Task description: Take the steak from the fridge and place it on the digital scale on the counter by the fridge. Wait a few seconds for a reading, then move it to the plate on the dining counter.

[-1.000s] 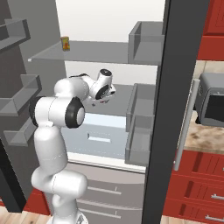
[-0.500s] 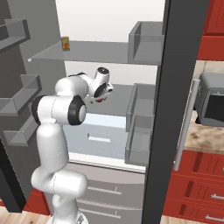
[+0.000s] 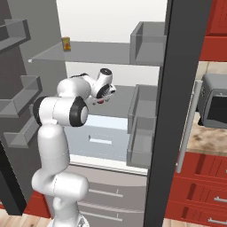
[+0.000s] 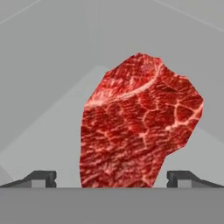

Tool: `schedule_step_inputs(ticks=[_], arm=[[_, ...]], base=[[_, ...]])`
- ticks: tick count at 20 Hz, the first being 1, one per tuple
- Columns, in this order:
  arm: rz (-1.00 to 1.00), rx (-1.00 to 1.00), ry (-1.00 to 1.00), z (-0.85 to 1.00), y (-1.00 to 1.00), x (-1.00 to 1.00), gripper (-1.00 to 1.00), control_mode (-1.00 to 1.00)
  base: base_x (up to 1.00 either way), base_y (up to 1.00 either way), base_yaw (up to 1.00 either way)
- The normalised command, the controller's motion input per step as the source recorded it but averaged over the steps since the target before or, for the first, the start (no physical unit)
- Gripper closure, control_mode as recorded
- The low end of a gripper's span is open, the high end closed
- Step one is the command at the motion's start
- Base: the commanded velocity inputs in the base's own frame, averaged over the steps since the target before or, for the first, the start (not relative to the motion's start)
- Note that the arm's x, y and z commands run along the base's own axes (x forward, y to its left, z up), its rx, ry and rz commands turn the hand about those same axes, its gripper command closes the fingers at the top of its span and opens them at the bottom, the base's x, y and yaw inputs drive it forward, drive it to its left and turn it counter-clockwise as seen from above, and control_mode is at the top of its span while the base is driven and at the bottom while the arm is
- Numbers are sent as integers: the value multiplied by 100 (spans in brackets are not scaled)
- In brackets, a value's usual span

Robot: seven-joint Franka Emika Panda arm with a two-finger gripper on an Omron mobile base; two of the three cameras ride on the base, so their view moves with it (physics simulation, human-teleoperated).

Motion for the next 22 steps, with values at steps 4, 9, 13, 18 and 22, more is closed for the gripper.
schedule_step_inputs(ticks=[4, 9, 13, 18, 22], arm=[[0, 1, -2, -30, 0, 0, -100, -100], [0, 0, -2, -28, 11, 5, -100, -100], [0, 0, -1, -12, 8, 1, -100, -100], [0, 1, 0, 0, 9, 5, 100, -100], [0, 0, 0, 0, 13, 2, 100, -100]], base=[[0, 0, 0], [0, 0, 0], [0, 0, 0], [0, 0, 0], [0, 0, 0]])
